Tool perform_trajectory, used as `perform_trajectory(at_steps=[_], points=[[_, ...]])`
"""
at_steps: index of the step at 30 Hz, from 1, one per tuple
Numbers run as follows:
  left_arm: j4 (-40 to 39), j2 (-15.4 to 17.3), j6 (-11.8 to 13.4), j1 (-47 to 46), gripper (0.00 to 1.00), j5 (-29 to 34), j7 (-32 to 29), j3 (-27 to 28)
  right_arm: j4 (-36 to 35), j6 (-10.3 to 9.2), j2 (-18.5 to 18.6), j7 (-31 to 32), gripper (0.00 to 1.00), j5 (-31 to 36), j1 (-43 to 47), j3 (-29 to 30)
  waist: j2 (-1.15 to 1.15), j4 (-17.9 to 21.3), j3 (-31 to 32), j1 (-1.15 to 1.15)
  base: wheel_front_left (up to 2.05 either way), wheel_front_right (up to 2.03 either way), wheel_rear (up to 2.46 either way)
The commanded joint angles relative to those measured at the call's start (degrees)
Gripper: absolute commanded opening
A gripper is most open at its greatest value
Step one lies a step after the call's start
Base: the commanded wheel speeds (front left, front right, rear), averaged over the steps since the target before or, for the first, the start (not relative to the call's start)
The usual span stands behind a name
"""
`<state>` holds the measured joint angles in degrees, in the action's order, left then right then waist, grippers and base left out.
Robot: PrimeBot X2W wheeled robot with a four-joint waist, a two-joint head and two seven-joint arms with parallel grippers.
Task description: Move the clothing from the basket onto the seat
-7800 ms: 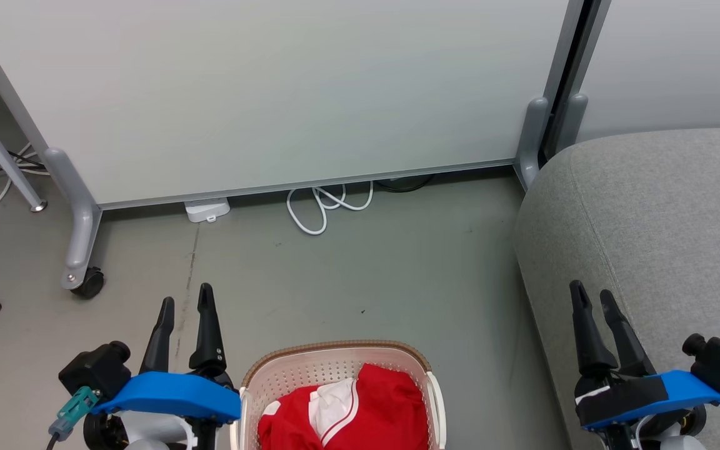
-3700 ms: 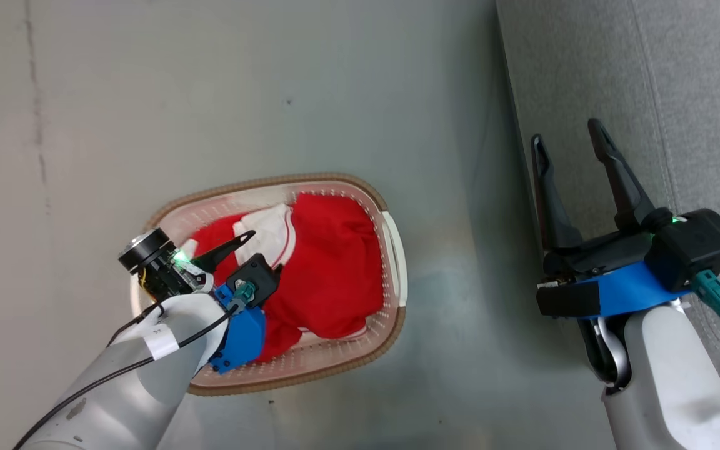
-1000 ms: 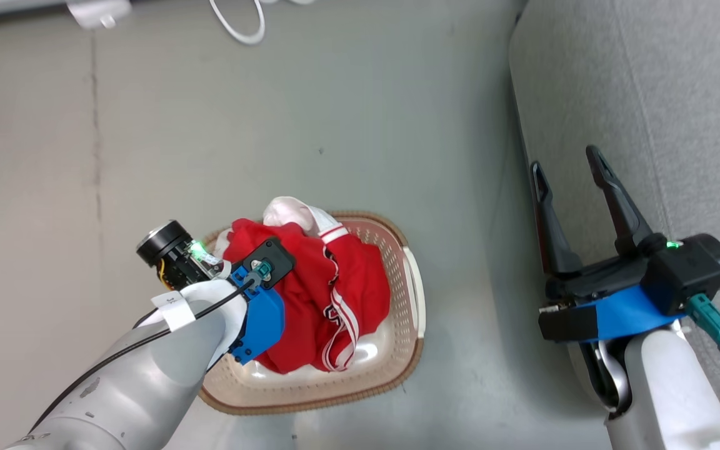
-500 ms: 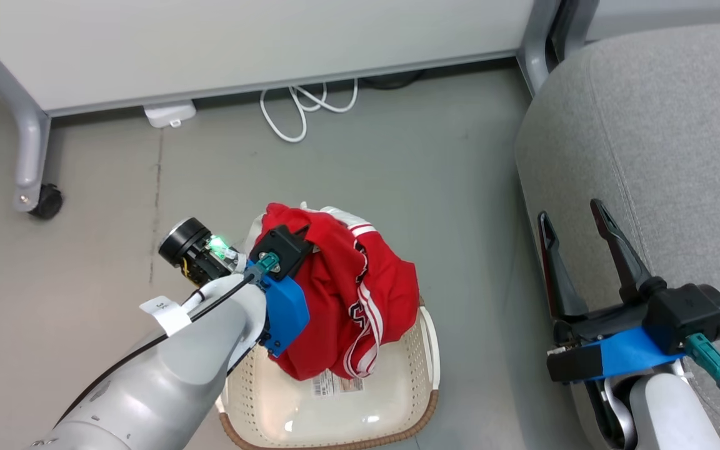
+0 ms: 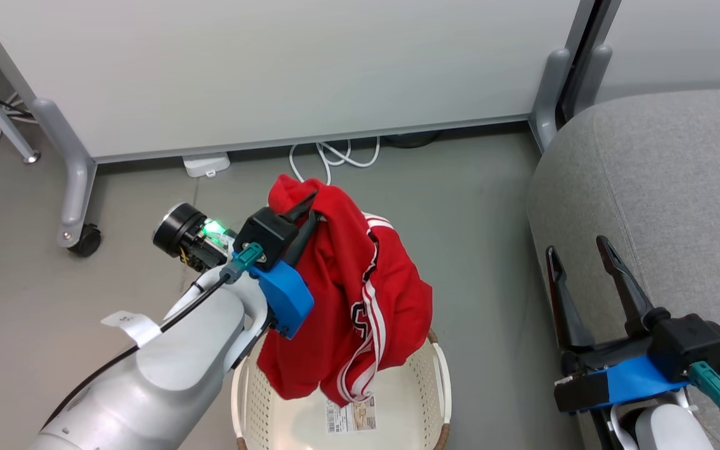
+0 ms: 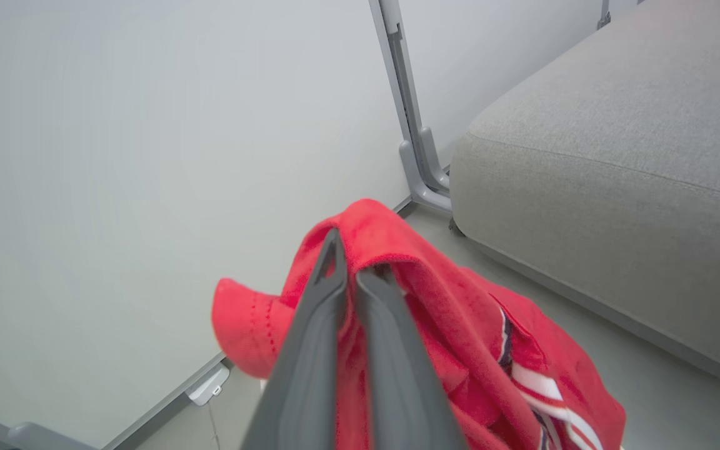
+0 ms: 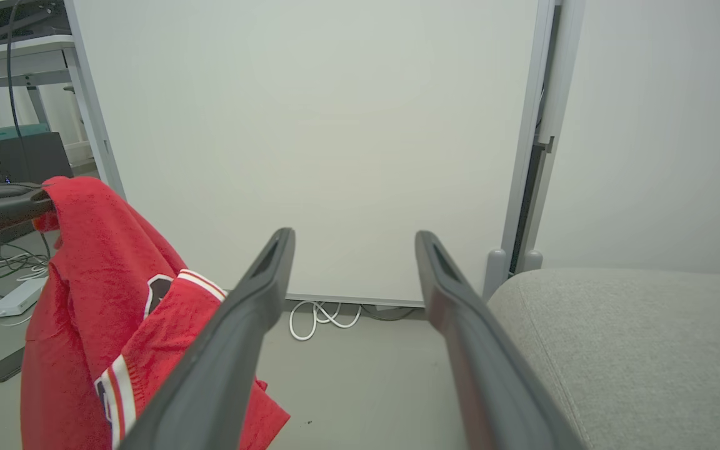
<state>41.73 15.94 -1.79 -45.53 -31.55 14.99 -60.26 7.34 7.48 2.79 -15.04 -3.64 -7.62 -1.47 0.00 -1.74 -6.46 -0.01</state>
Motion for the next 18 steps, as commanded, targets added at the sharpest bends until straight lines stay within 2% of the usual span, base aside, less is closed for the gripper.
perform_trajectory(at_steps=[1, 11, 18], points=[[-1.4, 0.4, 0.6, 0.5, 0.0, -0.2, 0.3, 1.0, 0.0, 0.03, 0.2, -0.2, 1.0, -0.4, 1.0, -0.1, 0.0, -0.1, 0.8, 0.01, 0.0, 0.0, 0.0], [-12.4, 3.0, 4.3, 1.2, 0.0, -1.0, 0.3, 6.9, 0.3, 0.03, 0.2, -0.2, 1.0, -0.9, 2.8, -0.4, 0.0, 0.1, 3.7, 0.01, 0.0, 0.0, 0.0], [-15.6, 3.6, 5.1, -0.5, 0.0, -1.6, -0.1, 8.2, 0.6, 0.03, 0.2, -0.2, 1.0, -1.5, 4.0, -0.7, 0.0, 0.5, 5.7, 0.01, 0.0, 0.0, 0.0]])
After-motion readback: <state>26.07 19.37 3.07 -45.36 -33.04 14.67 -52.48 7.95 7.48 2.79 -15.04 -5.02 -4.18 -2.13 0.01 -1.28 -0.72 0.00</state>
